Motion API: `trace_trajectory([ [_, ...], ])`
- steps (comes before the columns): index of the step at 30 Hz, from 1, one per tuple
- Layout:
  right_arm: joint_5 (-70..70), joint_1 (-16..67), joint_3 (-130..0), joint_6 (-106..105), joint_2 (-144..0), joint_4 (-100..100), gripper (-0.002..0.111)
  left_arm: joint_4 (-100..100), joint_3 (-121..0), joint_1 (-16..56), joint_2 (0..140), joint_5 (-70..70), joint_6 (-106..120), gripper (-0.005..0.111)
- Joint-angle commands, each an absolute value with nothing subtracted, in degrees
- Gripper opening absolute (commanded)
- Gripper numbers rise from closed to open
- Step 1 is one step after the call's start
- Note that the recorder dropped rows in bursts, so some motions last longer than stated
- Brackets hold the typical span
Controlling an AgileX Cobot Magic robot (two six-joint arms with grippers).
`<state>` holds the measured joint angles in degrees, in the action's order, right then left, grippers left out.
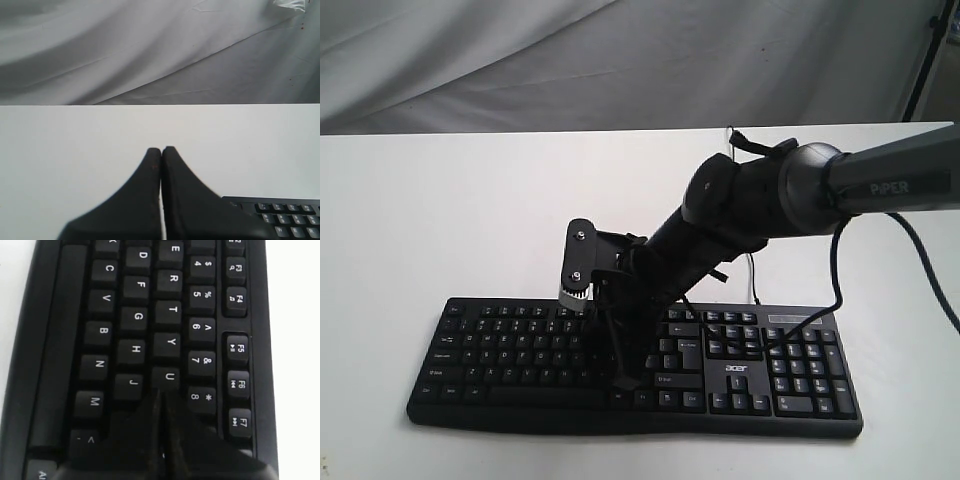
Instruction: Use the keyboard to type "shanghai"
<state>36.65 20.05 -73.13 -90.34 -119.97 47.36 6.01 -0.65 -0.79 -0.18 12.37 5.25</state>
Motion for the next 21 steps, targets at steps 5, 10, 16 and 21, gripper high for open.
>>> trace_trajectory([
  [5, 36.97, 19.9, -73.12, -91.39, -119.66, 48.1, 0.0, 6.24, -0.61, -0.56, 0.0, 12.23, 5.18, 0.001],
  [10, 36.97, 19.9, -73.12, -91.52, -119.66, 48.1, 0.0, 6.24, -0.61, -0.56, 0.0, 12.23, 5.18, 0.001],
  [16, 36.97, 19.9, -73.12, -91.64, -119.66, 47.86, 0.0, 6.24, -0.61, -0.56, 0.0, 12.23, 5.18, 0.001],
  [21, 36.97, 19.9, -73.12, -91.64, -121.13, 46.78, 0.0, 6.24, -0.61, -0.56, 0.0, 12.23, 5.18, 0.001],
])
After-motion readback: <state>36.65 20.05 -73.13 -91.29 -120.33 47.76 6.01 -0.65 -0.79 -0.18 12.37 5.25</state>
